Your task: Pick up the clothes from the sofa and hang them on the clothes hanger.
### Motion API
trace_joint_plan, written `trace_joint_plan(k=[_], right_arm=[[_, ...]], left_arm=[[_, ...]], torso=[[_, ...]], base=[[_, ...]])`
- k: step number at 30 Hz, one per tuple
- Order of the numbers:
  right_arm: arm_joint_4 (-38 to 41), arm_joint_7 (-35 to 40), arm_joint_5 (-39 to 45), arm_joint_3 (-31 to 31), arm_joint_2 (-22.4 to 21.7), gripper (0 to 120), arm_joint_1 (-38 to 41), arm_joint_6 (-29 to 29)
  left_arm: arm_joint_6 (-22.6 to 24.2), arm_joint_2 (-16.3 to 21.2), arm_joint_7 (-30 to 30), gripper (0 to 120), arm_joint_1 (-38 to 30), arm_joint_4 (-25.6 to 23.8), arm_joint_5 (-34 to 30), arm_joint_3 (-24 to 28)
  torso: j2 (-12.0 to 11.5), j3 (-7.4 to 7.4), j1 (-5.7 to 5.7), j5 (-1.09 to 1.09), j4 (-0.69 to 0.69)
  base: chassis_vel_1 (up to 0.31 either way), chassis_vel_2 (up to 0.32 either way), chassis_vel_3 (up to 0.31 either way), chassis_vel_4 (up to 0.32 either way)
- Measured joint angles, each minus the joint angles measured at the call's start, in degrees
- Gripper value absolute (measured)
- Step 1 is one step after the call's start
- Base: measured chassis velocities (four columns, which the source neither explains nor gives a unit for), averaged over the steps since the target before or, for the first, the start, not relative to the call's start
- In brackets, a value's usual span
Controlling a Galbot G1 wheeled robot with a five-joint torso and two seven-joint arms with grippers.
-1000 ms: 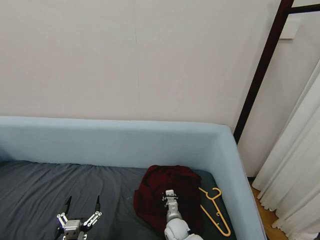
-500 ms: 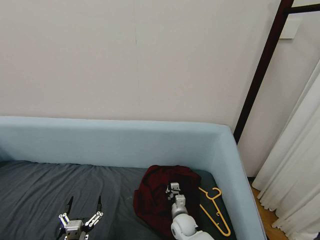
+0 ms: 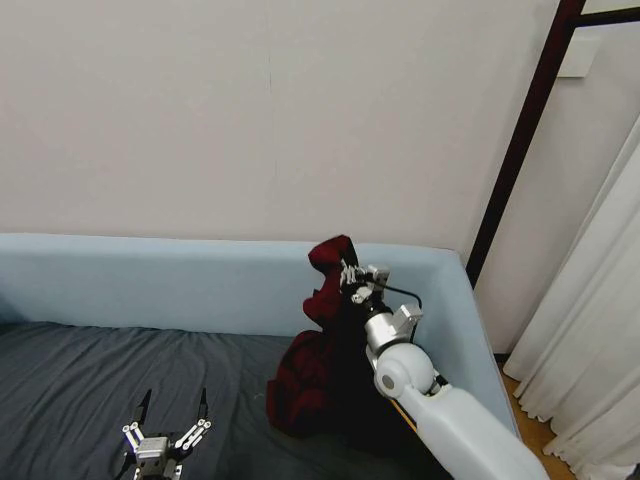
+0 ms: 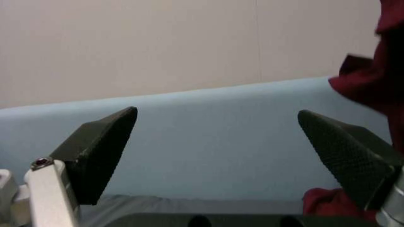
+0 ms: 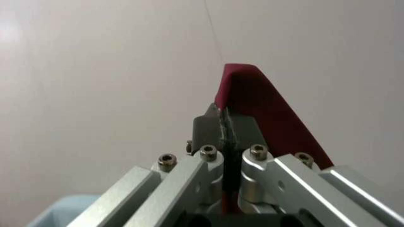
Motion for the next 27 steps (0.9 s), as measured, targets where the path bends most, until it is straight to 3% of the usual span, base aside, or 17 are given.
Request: trace_joint_plan(k=[8, 15, 19, 23, 24, 27], right_arm=[[9.0, 4.4, 9.5, -2.3, 0.5, 0, 16.9, -2.9], [13.4, 6.5, 15.1, -1.5, 2.3, 0, 20.6, -3.1], [17.5, 7.8, 15.6, -1.8, -1.0, 0, 14.2, -3.4], [18.8, 7.7, 8.7, -0.7, -10.0, 0, -5.3, -7.3], [18.8, 7.7, 8.7, -0.7, -10.0, 0, -5.3, -7.3], [13.5, 4.4, 1.9, 1.7, -14.8, 0, -21.3, -8.2]], left_arm=[[-0.4, 0.3, -0.3, 100, 0.4, -0.2, -0.8, -1.5], [-0.6, -0.1, -0.3, 100, 0.3, -0.2, -1.0, -1.3], [-1.1, -0.3, -0.3, 100, 0.5, 0.1, -0.7, -1.0], [-1.7, -0.4, -0.3, 100, 0.9, 0.1, -0.1, -0.7], [-1.7, -0.4, -0.3, 100, 0.9, 0.1, -0.1, -0.7], [-1.5, -0.5, -0.3, 100, 0.8, -0.1, 0.6, 0.1]], torso=[[0.0, 0.0, 0.01, -0.01, 0.0], [0.0, -0.01, 0.0, -0.03, 0.01], [0.0, -0.01, 0.0, -0.01, 0.01], [0.0, -0.01, 0.0, 0.03, -0.03], [0.0, -0.01, 0.0, 0.03, -0.03], [0.0, -0.01, 0.0, 0.01, -0.05]], base=[[0.0, 0.0, 0.0, 0.0], [0.0, 0.0, 0.0, 0.0], [0.0, 0.0, 0.0, 0.0], [0.0, 0.0, 0.0, 0.0], [0.0, 0.0, 0.0, 0.0], [0.0, 0.0, 0.0, 0.0]])
